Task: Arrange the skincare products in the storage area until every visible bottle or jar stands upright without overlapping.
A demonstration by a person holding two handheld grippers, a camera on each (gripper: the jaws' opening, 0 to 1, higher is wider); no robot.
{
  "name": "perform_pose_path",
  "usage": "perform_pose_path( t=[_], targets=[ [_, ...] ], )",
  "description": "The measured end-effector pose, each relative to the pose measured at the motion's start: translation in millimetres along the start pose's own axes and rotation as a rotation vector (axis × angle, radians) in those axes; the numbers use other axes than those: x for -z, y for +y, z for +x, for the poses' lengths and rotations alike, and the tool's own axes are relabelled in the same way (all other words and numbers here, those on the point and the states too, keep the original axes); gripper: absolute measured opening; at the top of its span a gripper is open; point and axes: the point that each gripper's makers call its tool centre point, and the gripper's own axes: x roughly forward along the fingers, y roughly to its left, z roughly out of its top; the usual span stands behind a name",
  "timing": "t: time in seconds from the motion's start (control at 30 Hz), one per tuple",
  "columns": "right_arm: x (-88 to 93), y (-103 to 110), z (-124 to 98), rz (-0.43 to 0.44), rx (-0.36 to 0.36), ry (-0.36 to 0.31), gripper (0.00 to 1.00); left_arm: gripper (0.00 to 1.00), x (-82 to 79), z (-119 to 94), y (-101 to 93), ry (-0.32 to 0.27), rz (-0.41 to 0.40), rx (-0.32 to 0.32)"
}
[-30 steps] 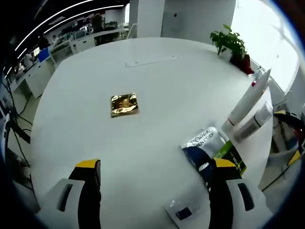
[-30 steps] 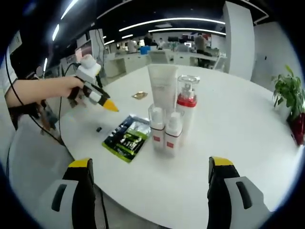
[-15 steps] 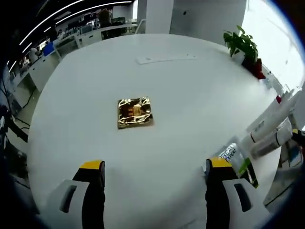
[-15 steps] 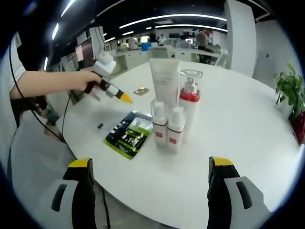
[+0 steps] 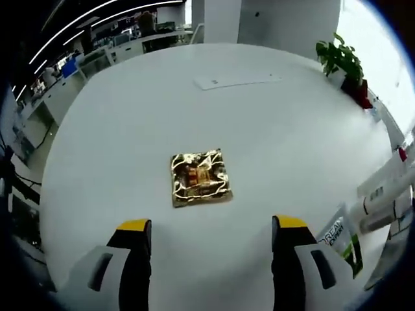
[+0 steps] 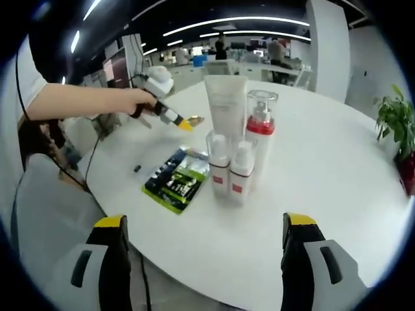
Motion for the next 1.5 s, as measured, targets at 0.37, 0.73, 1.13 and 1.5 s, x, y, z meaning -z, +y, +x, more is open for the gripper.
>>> perform_pose_path(
  t=[0.37,0.73,1.13,1.5],
  targets=[
    [1.8,-2.0,1.1,0.003,0.004,0.005,0.97,0.59,-25.3,22.0,19.6,0.008,-0.020,-0.030],
    [2.9,-3.2,1.5,0.007,0.004,0.008,0.97,0.54,-35.0,46.0,34.9,0.054,0.035,-0.032],
    [4.0,-3.2,2.5,0.004,0.004,0.012,0.97,0.39,-31.3,37.8,28.4,0.055,0.109,-0.010],
    [2.9,-1.1,3.1,-0.008,-0.001,0.009,0.96,0.38,-41.4,34.8,35.2,0.047,0.203,0.011]
  ],
)
